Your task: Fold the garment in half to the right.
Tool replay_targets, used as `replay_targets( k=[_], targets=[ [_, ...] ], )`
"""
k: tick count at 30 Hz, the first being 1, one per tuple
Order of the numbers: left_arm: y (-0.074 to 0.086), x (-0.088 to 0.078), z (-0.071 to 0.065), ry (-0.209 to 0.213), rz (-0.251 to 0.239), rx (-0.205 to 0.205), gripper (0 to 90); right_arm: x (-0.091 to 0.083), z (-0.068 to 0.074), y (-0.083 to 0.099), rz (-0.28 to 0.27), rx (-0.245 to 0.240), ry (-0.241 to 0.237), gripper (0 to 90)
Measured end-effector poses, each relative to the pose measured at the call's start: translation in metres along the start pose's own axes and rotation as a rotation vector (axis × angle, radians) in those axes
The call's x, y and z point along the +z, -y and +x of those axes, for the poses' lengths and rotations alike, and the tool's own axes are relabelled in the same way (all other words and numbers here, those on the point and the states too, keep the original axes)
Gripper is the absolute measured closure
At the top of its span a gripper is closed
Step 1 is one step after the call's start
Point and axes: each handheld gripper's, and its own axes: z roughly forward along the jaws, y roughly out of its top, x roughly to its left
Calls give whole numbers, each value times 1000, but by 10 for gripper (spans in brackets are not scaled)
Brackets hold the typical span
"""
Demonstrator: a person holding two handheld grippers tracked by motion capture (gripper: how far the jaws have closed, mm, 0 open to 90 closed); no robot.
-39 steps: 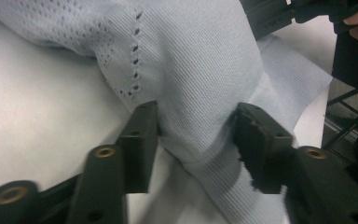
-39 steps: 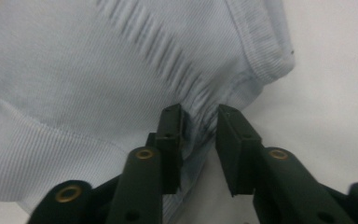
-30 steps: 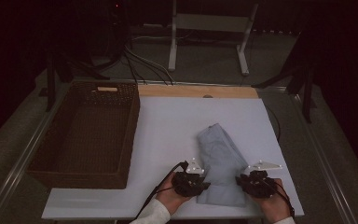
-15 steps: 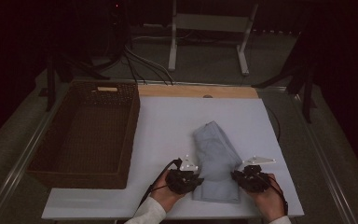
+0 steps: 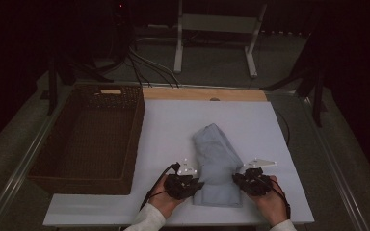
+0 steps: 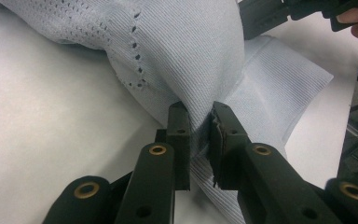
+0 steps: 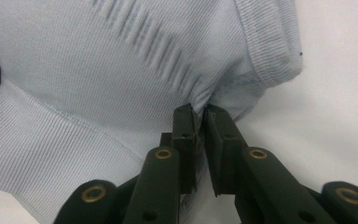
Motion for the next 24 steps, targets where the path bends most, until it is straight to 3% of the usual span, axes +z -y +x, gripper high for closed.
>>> replay_targets(
  k=[14,24],
  targets=[
    [6,-8,-3,-3,-10,4,804,3,6,-4,-14,-18,-16,832],
    [10,-11,-13,13,-24,11,803,1,9,-4,-24,-39,-32,838]
  ],
)
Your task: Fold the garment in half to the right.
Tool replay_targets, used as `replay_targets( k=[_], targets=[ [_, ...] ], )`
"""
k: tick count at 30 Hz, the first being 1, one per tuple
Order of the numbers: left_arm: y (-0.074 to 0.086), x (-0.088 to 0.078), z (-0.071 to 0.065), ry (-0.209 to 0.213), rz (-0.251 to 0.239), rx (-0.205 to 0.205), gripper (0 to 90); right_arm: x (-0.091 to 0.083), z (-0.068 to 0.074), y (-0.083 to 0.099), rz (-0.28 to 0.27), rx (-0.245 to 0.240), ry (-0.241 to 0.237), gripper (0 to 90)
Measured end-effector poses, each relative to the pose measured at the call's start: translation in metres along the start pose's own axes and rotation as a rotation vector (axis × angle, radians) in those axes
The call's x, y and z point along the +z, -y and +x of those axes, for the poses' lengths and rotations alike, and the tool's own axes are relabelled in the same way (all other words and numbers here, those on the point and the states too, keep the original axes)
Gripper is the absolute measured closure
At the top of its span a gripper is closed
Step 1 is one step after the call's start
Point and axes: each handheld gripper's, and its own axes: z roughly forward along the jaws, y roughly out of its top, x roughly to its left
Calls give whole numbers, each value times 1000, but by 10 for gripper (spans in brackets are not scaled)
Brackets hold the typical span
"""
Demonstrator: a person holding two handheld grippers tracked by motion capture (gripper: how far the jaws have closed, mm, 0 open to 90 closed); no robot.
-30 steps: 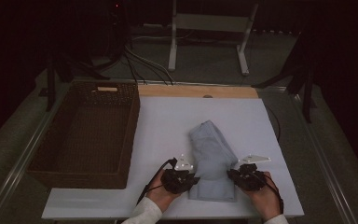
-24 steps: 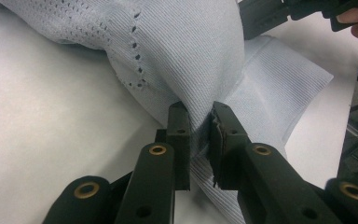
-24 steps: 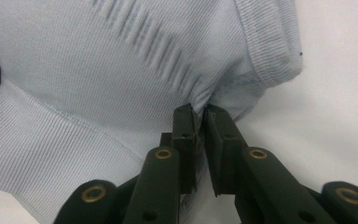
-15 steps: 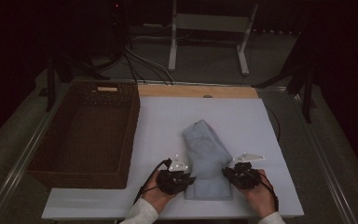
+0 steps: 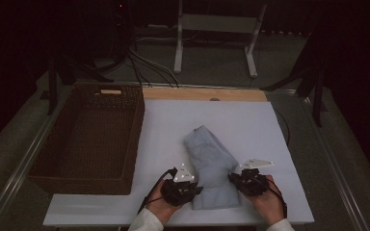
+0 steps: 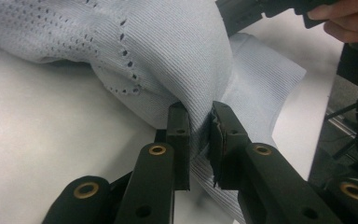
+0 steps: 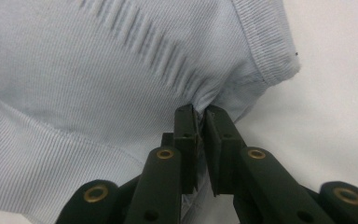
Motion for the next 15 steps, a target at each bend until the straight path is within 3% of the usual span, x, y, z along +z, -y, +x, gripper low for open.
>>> replay_targets(
  k=[3,8,11,15],
  targets=[
    [1,-1,-3,12,5,8,803,-1,1,0,-1,-4,-2,839],
    [2,-1,-9,67,14,35,785,-2,1,1,-2,-15,-10,845],
    [1,-5,-5,73,-1,14,669,-3,2,2,-5,-17,-9,845],
    [-2,-13,1,37,-49,-3,482,-5,2,2,-10,-15,-18,843]
  ],
)
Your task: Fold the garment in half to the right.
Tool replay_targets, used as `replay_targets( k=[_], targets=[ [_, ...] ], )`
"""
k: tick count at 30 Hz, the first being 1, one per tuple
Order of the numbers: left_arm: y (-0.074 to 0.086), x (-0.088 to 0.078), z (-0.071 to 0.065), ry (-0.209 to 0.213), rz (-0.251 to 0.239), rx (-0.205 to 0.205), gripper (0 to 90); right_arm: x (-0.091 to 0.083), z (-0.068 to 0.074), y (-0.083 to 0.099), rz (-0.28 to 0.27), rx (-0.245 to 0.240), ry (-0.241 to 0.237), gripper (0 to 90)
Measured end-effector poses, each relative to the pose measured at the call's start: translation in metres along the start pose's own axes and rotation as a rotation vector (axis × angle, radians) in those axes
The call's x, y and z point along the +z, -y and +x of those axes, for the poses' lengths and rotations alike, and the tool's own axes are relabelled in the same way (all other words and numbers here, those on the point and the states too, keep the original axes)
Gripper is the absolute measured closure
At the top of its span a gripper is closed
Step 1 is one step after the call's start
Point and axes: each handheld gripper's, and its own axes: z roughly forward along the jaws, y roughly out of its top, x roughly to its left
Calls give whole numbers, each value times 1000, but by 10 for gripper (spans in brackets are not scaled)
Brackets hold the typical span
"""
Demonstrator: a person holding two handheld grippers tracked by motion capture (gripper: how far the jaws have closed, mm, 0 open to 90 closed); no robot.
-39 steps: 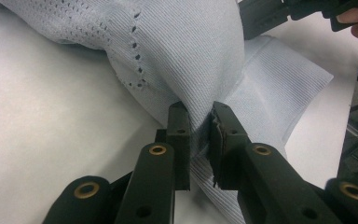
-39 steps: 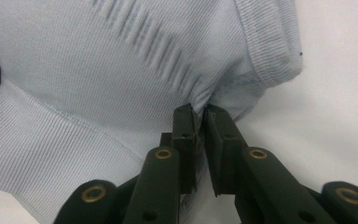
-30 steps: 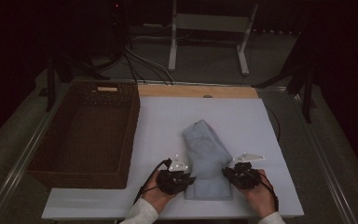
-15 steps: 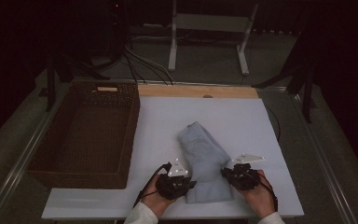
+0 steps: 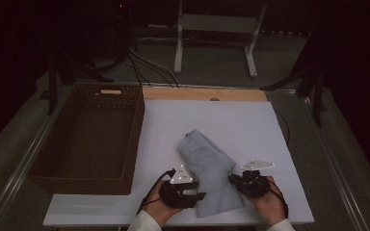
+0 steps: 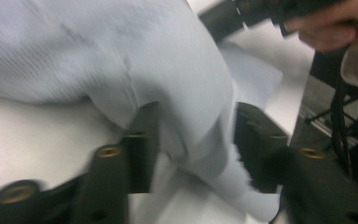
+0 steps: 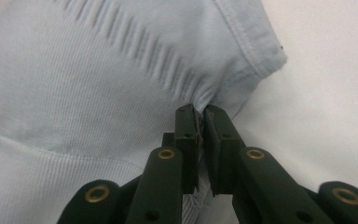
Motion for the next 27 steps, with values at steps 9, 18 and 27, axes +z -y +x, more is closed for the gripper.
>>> replay_targets(
  k=[9,18,27],
  targets=[
    [-17,-16,19,-88,-107,-32,261,-2,2,1,-3,-6,-1,838],
    [-34,-20,37,-129,-150,-43,111,-4,3,4,-7,-3,-14,776],
    [-44,-19,48,-97,-199,-13,4,-10,5,6,-23,-4,-26,695]
  ],
)
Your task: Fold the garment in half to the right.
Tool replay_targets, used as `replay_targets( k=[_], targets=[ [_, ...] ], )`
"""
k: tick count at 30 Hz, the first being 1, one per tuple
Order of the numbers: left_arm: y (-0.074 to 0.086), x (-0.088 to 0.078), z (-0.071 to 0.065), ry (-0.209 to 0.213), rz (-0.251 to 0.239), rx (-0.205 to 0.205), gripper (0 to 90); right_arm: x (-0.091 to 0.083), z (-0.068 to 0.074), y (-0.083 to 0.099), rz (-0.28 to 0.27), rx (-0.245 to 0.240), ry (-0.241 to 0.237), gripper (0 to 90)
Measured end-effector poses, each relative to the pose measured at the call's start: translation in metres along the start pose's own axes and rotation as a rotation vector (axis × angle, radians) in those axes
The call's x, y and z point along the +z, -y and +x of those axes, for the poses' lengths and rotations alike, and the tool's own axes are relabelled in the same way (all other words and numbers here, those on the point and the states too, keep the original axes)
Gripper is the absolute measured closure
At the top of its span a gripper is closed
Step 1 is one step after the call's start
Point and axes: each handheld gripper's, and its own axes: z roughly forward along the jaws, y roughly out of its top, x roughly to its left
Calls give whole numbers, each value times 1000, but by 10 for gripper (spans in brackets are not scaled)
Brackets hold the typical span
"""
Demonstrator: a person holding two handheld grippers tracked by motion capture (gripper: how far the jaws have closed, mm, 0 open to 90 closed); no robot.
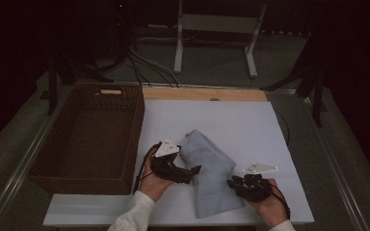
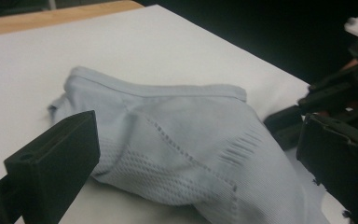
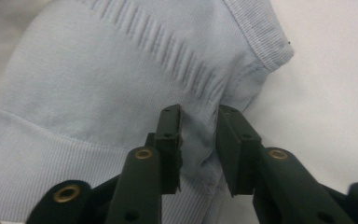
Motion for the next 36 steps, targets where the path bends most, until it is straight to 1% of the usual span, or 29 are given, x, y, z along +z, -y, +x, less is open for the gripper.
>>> replay_targets(
  k=[3,6,9,12,14,16,18,19,21,24,26,29,32,35,36],
  targets=[
    [-3,2,3,-22,-3,13,4,-2,1,1,-5,-4,-3,665],
    [-5,5,7,-34,-9,19,4,-3,2,2,-7,-2,-5,645],
    [-7,8,12,-35,-10,19,4,-5,2,3,-11,-1,-5,625],
    [-9,11,15,-66,-9,36,4,-5,3,4,-14,0,-3,594],
    [-9,14,18,-75,-10,39,4,-6,3,5,-17,2,-5,582],
    [-9,17,21,-77,-13,44,5,-8,4,6,-20,0,-7,576],
    [-9,19,25,-81,-11,37,46,-9,5,7,-22,0,-8,574],
    [-9,20,27,-84,-9,37,51,-10,5,8,-25,-1,-7,572],
    [-8,22,30,-101,-9,38,51,-11,6,10,-26,5,-7,570],
    [-7,24,34,-114,-4,43,51,-13,5,11,-27,9,-6,568],
    [-7,26,38,-121,7,38,51,-15,5,13,-29,12,-6,567],
    [-7,28,43,-124,11,11,62,-16,6,14,-31,13,-5,566],
    [-6,29,46,-133,28,-12,103,-17,6,16,-28,13,-3,561],
    [-7,30,46,-152,40,-14,143,-18,6,18,-27,15,-2,561],
    [-7,31,47,-154,45,-22,159,-18,6,18,-28,16,-1,561]
  ],
)
